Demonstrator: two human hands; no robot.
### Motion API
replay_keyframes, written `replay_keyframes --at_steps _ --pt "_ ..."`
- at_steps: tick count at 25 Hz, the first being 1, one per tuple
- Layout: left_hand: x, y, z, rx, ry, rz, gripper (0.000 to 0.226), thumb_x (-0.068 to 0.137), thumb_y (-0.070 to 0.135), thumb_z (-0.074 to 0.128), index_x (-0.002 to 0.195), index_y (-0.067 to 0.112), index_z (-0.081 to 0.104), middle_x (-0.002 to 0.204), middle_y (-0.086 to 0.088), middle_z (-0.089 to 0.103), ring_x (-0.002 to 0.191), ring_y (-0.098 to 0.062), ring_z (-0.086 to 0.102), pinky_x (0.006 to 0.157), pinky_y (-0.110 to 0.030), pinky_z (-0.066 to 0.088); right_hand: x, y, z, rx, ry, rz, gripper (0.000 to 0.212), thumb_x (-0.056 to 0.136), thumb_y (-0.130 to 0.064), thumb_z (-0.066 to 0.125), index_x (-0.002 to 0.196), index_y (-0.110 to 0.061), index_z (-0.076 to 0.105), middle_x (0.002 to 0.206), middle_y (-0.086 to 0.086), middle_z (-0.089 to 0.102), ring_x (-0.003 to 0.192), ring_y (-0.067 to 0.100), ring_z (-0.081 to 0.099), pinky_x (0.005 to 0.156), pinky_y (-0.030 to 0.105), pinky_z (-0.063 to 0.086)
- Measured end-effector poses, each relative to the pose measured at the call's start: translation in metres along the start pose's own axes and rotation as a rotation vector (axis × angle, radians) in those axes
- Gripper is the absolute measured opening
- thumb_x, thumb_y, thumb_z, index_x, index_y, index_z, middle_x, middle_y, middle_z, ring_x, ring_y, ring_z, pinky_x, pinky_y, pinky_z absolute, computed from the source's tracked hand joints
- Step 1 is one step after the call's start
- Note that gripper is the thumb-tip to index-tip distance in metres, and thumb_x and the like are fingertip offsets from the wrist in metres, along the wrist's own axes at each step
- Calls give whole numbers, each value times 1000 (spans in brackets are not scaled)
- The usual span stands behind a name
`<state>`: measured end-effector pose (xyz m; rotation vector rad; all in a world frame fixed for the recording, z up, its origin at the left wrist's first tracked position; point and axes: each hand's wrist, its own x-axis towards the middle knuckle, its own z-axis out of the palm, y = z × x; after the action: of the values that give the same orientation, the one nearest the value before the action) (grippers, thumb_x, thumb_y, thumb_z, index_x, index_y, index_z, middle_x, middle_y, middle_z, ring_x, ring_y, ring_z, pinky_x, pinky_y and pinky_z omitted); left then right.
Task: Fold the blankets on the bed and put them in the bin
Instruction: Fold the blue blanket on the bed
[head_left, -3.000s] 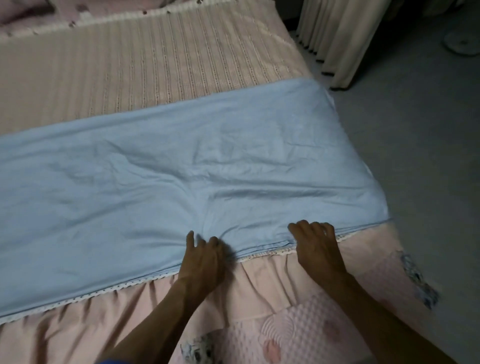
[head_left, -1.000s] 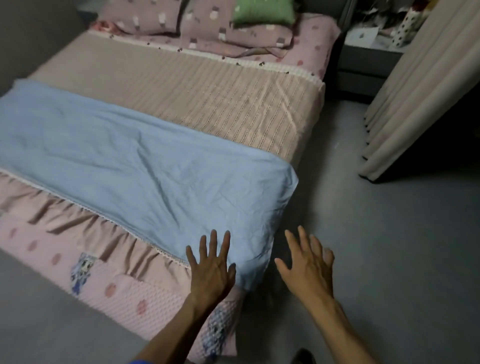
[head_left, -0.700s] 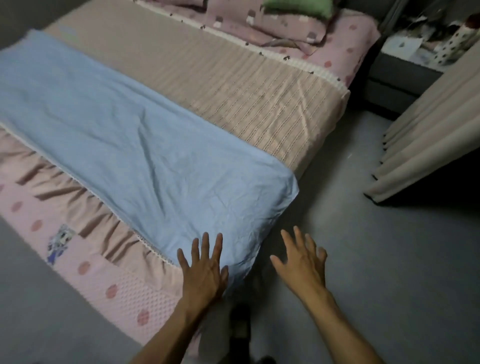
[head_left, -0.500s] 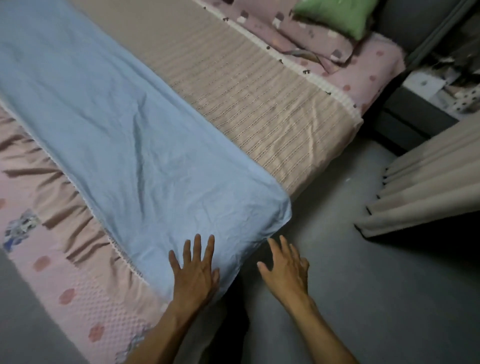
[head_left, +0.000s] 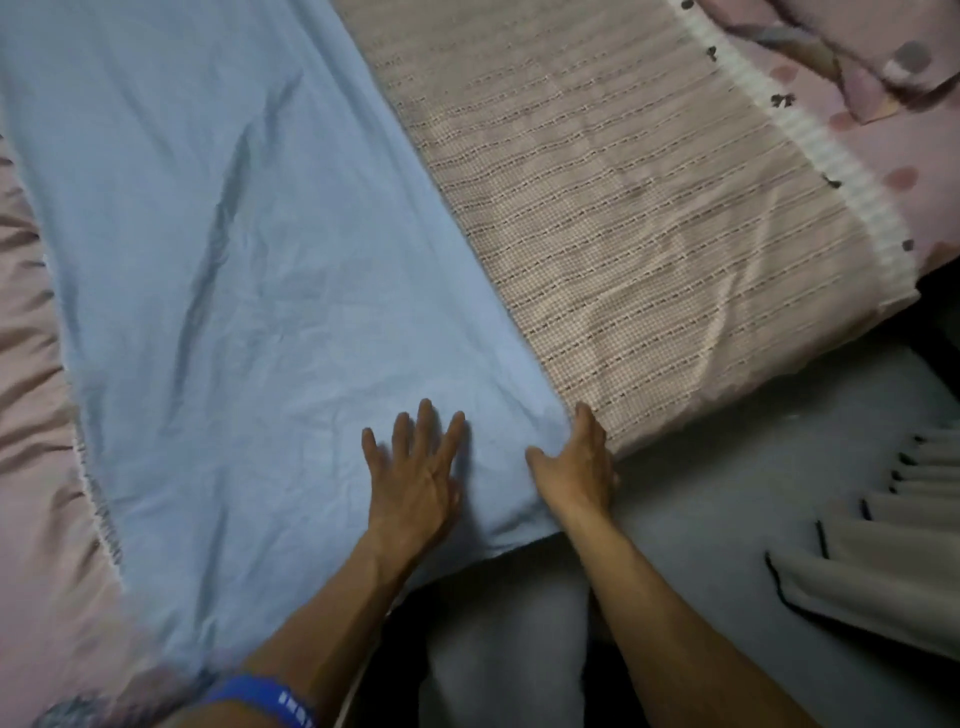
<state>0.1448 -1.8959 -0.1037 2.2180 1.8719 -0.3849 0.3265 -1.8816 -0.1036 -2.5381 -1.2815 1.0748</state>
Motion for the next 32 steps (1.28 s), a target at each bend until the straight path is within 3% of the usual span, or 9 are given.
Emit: replay_keyframes --at_steps 3,6,9,13,17,20,23,28,32 --pt "-9 23 52 -51 -98 -45 90 75 48 64 153 31 20 160 -14 17 144 -43 18 102 -74 17 37 39 9 42 -37 -62 60 80 -45 71 130 -26 43 131 1 56 120 31 50 100 45 34" --pt "-49 58 72 -71 -231 37 95 66 56 70 150 33 29 160 -11 18 146 -39 13 101 -74 20 41 77 0 68 -349 -128 38 90 -40 65 120 -17 62 116 4 68 108 27 62 96 38 45" --pt "-75 86 46 -220 -378 -47 68 86 46 55 148 34 31 163 -4 -2 149 -28 -3 109 -70 -1 23 95 -27 150 -497 -128 31 94 -25 63 118 -6 68 114 10 70 100 23 66 86 32 52" --pt "-115 121 9 -446 -393 -536 86 88 49 55 154 30 4 162 -6 -4 148 -27 4 111 -66 -6 -3 82 -68 310 -485 -75 24 97 -15 59 115 -1 67 111 13 70 88 21 65 76 25 54" --pt "-143 129 -12 -345 -187 -636 112 77 68 59 148 32 -20 162 -11 -9 148 -37 0 109 -67 -7 -38 46 -104 515 -510 63 24 91 -5 63 114 4 66 103 19 71 88 31 68 85 43 55" --pt "-121 130 -31 -395 36 -647 111 58 52 77 149 25 20 156 -12 28 141 -38 30 109 -67 7 -59 20 -118 565 -546 28 22 91 -4 63 112 -3 66 101 15 72 91 33 69 84 43 56" --pt "-104 108 -41 -563 259 -843 57 55 5 74 108 20 62 126 -4 58 121 -33 49 112 -65 15 -70 2 -124 620 -568 5 15 92 -6 61 106 -9 67 94 8 74 80 23 70 67 29 59" --pt "-137 23 -24 -579 175 -1105 33 64 -5 55 85 21 53 75 0 61 86 -29 60 115 -52 8 -71 -30 -142 707 -590 5 12 93 -5 59 99 -12 67 76 -3 75 63 10 71 55 23 57" --pt "-175 -52 -12 -556 228 -1172 37 59 -8 60 86 18 63 83 -7 69 87 -32 63 109 -51 21 -62 -60 -146 723 -503 -7 28 94 -9 59 121 -17 61 92 -2 73 70 11 67 63 29 54"
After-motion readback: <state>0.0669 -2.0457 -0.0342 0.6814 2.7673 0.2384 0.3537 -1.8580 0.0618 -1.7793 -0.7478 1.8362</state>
